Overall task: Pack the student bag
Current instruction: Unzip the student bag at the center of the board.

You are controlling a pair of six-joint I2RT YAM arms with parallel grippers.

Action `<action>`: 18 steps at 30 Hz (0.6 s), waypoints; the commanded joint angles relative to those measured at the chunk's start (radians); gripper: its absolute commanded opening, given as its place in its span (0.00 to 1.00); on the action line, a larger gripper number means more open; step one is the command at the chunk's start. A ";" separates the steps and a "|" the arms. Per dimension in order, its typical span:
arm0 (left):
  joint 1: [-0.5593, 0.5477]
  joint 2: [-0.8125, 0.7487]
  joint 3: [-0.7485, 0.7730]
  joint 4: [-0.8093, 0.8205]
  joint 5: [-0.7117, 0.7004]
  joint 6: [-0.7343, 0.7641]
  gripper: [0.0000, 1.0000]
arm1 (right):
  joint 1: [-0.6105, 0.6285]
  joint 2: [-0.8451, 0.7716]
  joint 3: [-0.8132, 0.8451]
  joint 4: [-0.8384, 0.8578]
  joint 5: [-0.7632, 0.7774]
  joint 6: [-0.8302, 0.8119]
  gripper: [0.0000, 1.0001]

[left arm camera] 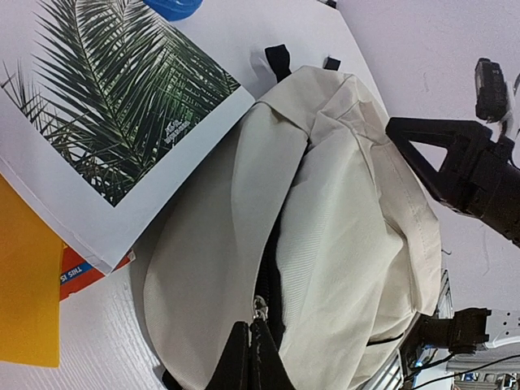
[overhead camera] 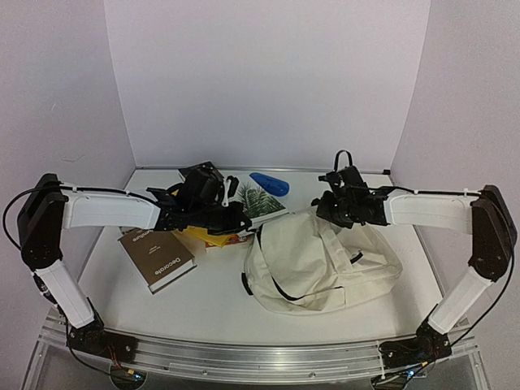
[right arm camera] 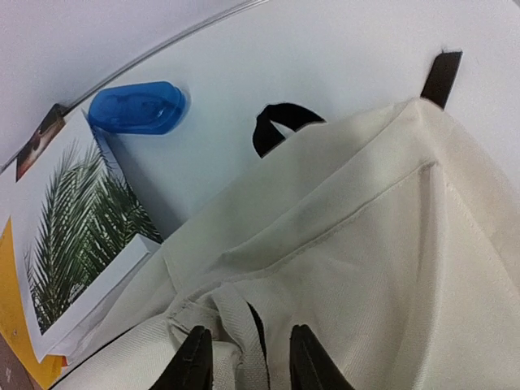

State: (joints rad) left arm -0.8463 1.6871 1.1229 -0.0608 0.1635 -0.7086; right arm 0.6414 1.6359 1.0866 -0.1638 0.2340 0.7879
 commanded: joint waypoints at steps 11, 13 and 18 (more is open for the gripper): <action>-0.005 -0.105 -0.052 0.149 0.131 0.044 0.00 | 0.014 -0.213 0.008 0.063 -0.311 0.042 0.68; -0.005 -0.124 -0.074 0.148 0.129 0.035 0.05 | 0.030 -0.202 0.007 0.065 -0.318 0.045 0.69; -0.002 -0.215 -0.153 0.095 0.008 -0.022 0.39 | 0.073 -0.191 0.010 0.072 -0.375 0.085 0.70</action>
State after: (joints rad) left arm -0.8463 1.5822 1.0127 0.0428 0.2503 -0.6923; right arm 0.6808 1.4335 1.0882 -0.1196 -0.0729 0.8266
